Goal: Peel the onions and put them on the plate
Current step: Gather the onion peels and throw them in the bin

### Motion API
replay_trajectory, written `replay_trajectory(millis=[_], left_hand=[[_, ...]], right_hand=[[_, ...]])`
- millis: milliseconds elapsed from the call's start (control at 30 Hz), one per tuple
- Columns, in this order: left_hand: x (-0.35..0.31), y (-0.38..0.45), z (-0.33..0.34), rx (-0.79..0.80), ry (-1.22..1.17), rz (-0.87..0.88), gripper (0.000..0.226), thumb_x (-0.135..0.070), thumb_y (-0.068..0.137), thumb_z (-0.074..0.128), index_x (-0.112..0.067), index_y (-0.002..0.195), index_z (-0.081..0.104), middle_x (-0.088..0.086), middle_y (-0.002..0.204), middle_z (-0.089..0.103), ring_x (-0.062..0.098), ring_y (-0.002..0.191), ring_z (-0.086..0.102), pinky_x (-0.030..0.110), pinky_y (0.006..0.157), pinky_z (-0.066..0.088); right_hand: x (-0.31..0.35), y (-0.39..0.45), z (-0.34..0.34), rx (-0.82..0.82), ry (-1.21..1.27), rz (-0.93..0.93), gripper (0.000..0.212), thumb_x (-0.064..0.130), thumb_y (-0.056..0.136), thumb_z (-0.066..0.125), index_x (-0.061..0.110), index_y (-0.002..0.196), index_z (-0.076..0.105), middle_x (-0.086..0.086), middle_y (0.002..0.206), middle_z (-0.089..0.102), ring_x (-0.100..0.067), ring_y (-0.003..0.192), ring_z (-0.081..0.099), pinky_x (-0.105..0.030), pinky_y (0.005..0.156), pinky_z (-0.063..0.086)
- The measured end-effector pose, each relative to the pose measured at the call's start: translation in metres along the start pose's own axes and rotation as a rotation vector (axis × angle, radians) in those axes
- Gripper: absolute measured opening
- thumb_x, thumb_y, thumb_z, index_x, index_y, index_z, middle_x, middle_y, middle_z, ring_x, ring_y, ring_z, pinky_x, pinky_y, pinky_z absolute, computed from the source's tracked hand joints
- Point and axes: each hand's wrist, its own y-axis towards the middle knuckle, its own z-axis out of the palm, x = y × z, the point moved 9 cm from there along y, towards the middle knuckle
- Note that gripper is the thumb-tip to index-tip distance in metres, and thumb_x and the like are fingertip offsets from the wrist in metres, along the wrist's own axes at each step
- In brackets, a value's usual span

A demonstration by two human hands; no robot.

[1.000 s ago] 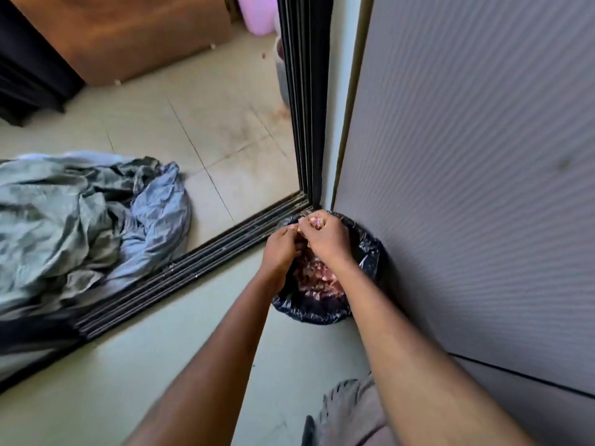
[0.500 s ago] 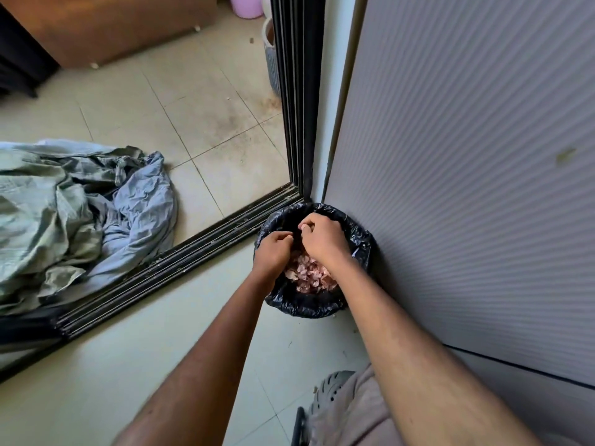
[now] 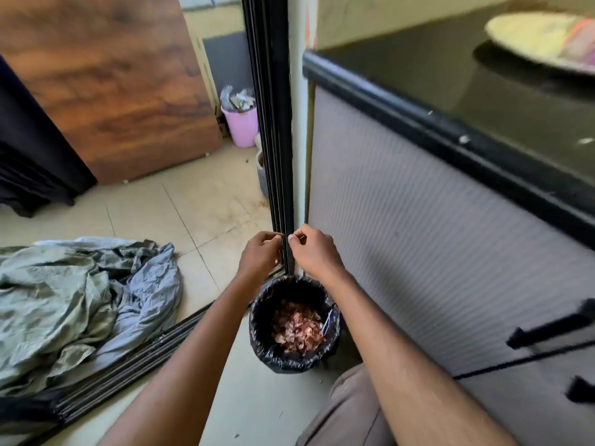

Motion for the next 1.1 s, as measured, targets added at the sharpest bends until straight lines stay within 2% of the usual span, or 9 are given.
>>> replay_trajectory(millis=[133, 267, 367, 467, 567, 700, 867, 1000, 1100], left_hand=[[-0.093, -0.047, -0.019, -0.045, -0.104, 0.173, 0.018, -0.026, 0.1, 0.053, -0.016, 0.104, 0.068, 0.013, 0.103, 0.073, 0.031, 0.098, 0.069, 0.04, 0.082, 0.054], [-0.198, -0.103, -0.019, -0.007, -0.255, 0.388, 0.022, -0.021, 0.103, 0.051, -0.004, 0.108, 0.064, 0.019, 0.103, 0.073, 0.021, 0.088, 0.068, 0.037, 0.081, 0.054], [-0.263, -0.147, 0.004, 0.05, -0.303, 0.509, 0.022, -0.02, 0.105, 0.05, -0.004, 0.108, 0.064, 0.014, 0.099, 0.074, 0.022, 0.089, 0.071, 0.042, 0.086, 0.055], [-0.299, -0.178, 0.029, 0.1, -0.285, 0.575, 0.023, -0.023, 0.105, 0.049, -0.007, 0.108, 0.064, 0.016, 0.101, 0.073, 0.027, 0.094, 0.071, 0.037, 0.081, 0.058], [-0.331, -0.205, 0.079, 0.18, -0.289, 0.597, 0.023, -0.026, 0.104, 0.05, -0.01, 0.109, 0.065, 0.015, 0.102, 0.072, 0.027, 0.095, 0.07, 0.036, 0.081, 0.059], [-0.354, -0.252, 0.19, 0.407, -0.22, 0.589, 0.022, -0.028, 0.103, 0.052, -0.015, 0.11, 0.067, 0.008, 0.104, 0.074, 0.024, 0.1, 0.07, 0.046, 0.094, 0.056], [-0.359, -0.301, 0.296, 0.586, -0.108, 0.65, 0.023, -0.032, 0.101, 0.049, -0.023, 0.104, 0.07, -0.001, 0.101, 0.075, 0.017, 0.1, 0.069, 0.05, 0.099, 0.052], [-0.362, -0.321, 0.343, 0.609, 0.041, 0.717, 0.028, -0.035, 0.103, 0.047, -0.022, 0.117, 0.068, -0.004, 0.109, 0.069, 0.016, 0.105, 0.063, 0.044, 0.101, 0.05], [-0.37, -0.311, 0.355, 0.524, 0.167, 0.766, 0.037, -0.034, 0.106, 0.043, -0.012, 0.128, 0.062, 0.006, 0.109, 0.068, 0.021, 0.1, 0.062, 0.035, 0.09, 0.048]], right_hand=[[0.069, -0.038, -0.07, -0.147, 0.082, -0.143, 0.017, 0.038, 0.098, 0.054, 0.025, 0.092, 0.063, -0.003, 0.093, 0.07, -0.027, 0.087, 0.064, -0.037, 0.075, 0.054], [0.135, -0.086, -0.154, -0.298, 0.145, -0.337, 0.02, 0.033, 0.101, 0.053, 0.018, 0.101, 0.067, 0.0, 0.096, 0.071, -0.019, 0.087, 0.065, -0.034, 0.076, 0.055], [0.16, -0.12, -0.221, -0.444, 0.179, -0.417, 0.02, 0.033, 0.1, 0.055, 0.017, 0.1, 0.067, 0.0, 0.095, 0.073, -0.017, 0.089, 0.067, -0.033, 0.079, 0.056], [0.166, -0.142, -0.266, -0.537, 0.194, -0.421, 0.02, 0.032, 0.1, 0.056, 0.016, 0.1, 0.069, 0.0, 0.095, 0.074, -0.014, 0.087, 0.067, -0.028, 0.078, 0.056], [0.147, -0.17, -0.325, -0.62, 0.151, -0.38, 0.022, 0.033, 0.1, 0.056, 0.016, 0.103, 0.069, -0.001, 0.1, 0.074, -0.014, 0.091, 0.067, -0.029, 0.082, 0.055], [0.077, -0.227, -0.412, -0.807, 0.064, -0.227, 0.027, 0.033, 0.101, 0.055, 0.017, 0.118, 0.068, -0.002, 0.117, 0.071, -0.018, 0.109, 0.064, -0.027, 0.089, 0.048], [-0.015, -0.279, -0.474, -0.966, 0.002, -0.012, 0.022, 0.034, 0.101, 0.053, 0.018, 0.1, 0.068, 0.002, 0.094, 0.07, -0.018, 0.089, 0.064, -0.031, 0.075, 0.049], [-0.077, -0.299, -0.505, -0.975, -0.093, 0.187, 0.034, 0.043, 0.102, 0.047, 0.018, 0.116, 0.065, -0.005, 0.115, 0.065, -0.024, 0.108, 0.061, -0.038, 0.094, 0.049], [-0.124, -0.3, -0.516, -0.877, -0.154, 0.403, 0.053, 0.05, 0.103, 0.037, 0.014, 0.14, 0.049, -0.013, 0.14, 0.054, -0.032, 0.131, 0.048, -0.049, 0.114, 0.034]])
